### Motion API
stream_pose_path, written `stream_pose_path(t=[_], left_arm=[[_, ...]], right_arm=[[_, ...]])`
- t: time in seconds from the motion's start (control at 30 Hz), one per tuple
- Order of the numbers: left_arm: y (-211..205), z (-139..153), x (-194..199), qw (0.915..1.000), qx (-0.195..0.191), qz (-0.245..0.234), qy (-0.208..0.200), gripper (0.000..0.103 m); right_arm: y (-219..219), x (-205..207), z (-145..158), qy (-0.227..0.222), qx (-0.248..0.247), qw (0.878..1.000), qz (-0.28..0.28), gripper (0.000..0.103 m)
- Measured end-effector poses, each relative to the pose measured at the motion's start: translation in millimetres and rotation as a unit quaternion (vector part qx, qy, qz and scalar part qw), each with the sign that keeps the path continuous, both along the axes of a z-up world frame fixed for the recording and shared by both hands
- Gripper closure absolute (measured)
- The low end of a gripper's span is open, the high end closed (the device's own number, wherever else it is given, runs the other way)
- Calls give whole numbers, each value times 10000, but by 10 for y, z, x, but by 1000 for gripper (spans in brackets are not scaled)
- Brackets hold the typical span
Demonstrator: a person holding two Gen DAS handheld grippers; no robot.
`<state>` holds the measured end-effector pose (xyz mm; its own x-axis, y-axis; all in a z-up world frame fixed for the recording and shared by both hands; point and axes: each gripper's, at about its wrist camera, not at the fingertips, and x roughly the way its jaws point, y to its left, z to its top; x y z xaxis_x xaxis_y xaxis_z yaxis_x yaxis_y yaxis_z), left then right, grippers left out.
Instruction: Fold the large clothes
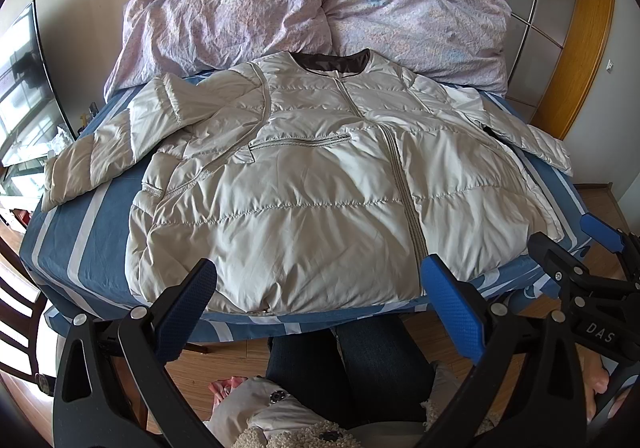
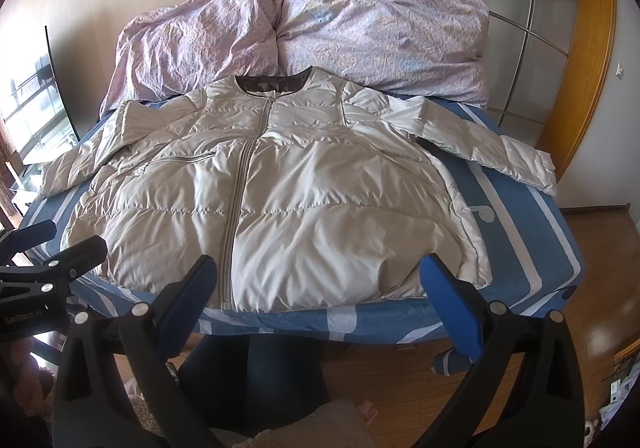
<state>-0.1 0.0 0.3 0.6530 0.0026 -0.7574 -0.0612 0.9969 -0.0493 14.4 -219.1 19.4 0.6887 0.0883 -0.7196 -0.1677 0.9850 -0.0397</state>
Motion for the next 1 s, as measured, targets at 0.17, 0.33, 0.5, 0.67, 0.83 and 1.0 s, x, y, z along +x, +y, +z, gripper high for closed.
stream_pose_path(t=[0.17,0.33,0.5,0.67,0.83,1.0], left_arm=[[0,-1,-1,10000,-1,-2,-1,1],[0,-1,-1,10000,0,-1,-3,1],[-1,0,2,10000,3,-4,-8,1],[1,-1,0,10000,-3,-2,-6,1],[0,0,0,10000,2,-2,-11,1],[-1,0,-2,10000,1,-1,-14,1]], right_arm=[[-2,1,1,4,4,10000,1,2],[-3,-3,6,-3,5,10000,2,2],[-5,-2,7,-2,3,10000,-3,2],[-12,-4,9,-10,2,10000,-3,2],[-18,-1,9,-10,5,10000,-2,2],[-25,5,7,-10,7,10000,-5,2]])
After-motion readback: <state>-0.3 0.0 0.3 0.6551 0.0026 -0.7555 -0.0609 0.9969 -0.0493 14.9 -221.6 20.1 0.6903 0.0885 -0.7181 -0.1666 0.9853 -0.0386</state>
